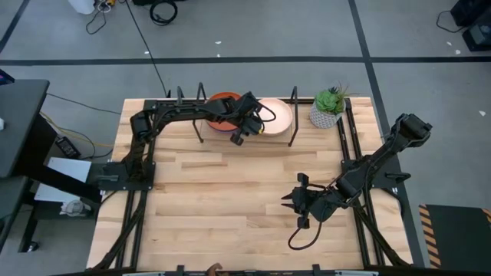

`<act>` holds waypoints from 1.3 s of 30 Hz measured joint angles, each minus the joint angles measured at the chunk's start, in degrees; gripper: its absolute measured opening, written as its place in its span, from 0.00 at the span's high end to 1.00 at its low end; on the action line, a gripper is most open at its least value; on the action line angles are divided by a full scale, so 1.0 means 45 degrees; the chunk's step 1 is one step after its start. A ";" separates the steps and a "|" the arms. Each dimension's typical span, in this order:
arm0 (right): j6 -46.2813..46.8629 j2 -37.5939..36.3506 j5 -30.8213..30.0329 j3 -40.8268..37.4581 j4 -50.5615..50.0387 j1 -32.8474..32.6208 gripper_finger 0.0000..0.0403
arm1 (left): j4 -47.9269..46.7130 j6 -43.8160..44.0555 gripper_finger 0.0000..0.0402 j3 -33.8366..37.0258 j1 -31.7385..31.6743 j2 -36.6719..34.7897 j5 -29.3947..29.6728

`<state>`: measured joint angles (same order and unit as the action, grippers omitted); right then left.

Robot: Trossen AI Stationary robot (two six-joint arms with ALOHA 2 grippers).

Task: Place and stack plates onto a shelf
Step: Stack the light orange plate on top of the gray plate on the shelf, then return to Home Position

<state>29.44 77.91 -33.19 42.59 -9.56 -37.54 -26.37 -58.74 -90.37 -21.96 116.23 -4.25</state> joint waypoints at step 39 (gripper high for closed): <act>-0.0294 0.0005 -0.0416 -0.0010 -0.0328 0.0000 0.76 | 0.2123 0.4626 0.84 -0.0010 0.0304 -0.0698 -0.0346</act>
<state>28.11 77.93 -35.06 42.54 -11.04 -37.54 -16.81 -37.92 -90.41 -20.59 113.09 -5.81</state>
